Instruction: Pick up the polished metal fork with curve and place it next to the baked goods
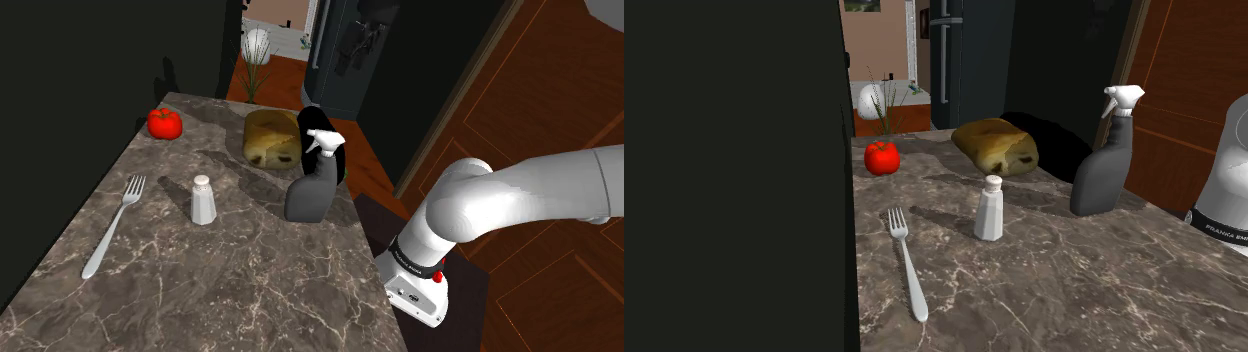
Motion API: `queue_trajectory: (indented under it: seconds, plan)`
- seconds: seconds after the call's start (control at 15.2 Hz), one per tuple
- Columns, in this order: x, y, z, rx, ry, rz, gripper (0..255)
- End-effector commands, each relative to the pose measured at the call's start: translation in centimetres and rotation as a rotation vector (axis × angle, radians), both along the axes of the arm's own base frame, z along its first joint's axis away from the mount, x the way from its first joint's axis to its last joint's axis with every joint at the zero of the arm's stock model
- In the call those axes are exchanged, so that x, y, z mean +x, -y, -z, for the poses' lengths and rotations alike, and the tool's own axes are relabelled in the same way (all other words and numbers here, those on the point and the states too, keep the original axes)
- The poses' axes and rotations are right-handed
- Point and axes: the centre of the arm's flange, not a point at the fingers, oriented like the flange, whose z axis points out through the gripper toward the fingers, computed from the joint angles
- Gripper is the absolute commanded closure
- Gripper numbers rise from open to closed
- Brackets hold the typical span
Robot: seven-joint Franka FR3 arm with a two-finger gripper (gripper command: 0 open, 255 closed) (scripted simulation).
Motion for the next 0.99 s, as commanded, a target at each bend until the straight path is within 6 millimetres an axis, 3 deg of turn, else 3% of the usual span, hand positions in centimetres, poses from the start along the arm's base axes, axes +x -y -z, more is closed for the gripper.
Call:
queue_trajectory:
  seconds: [0.0, 0.92]
  plan:
    - [0.0, 0.0, 0.0, 0.0, 0.0, 0.0, 0]
    - [3.3, -16.1, 9.0, 0.024, -0.029, 0.299, 0]
